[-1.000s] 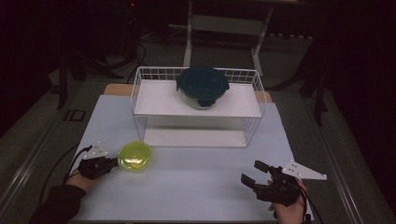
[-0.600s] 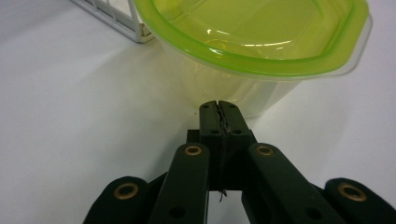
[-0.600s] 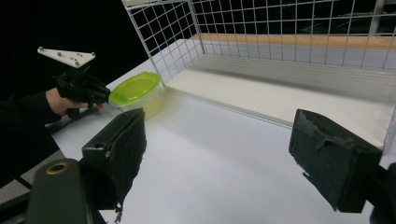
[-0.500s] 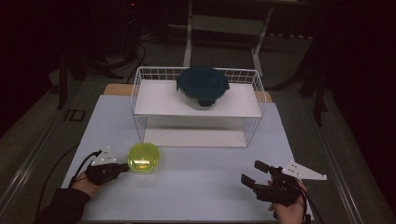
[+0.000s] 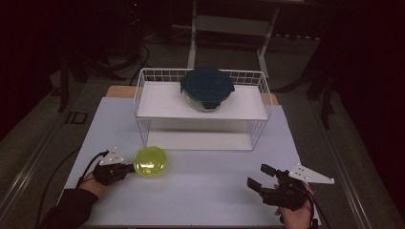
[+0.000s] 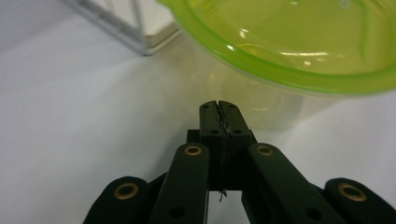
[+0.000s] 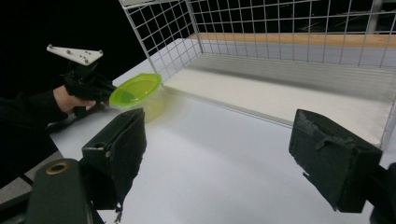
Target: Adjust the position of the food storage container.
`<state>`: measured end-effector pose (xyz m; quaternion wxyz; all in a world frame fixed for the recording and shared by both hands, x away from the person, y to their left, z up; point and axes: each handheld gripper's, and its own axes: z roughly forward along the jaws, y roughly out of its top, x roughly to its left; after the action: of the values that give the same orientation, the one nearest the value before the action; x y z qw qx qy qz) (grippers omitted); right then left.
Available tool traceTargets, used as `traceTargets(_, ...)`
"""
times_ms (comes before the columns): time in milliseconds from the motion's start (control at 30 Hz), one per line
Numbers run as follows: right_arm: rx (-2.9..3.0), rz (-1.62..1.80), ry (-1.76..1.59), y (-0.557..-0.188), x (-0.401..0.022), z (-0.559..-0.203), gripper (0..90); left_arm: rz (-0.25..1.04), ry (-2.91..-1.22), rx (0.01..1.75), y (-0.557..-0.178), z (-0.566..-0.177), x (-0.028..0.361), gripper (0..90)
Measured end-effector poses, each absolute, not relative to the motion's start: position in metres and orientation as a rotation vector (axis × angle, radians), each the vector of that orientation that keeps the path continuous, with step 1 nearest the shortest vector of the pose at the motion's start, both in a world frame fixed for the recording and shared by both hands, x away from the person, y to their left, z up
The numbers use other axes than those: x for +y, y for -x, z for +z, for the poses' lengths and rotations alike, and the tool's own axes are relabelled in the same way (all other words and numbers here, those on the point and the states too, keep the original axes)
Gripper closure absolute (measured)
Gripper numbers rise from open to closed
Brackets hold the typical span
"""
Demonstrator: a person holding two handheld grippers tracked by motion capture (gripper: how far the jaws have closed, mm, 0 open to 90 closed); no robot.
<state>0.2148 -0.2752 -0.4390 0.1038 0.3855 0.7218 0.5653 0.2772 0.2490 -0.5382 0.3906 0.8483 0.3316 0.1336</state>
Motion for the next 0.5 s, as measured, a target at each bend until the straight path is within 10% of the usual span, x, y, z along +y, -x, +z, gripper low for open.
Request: traceTargets(500,2.121,1.667,-1.124,-0.213,-0.276,-0.438,18.4,0.299,-2.199,0.779,-0.282,-0.540,0.222,88.7)
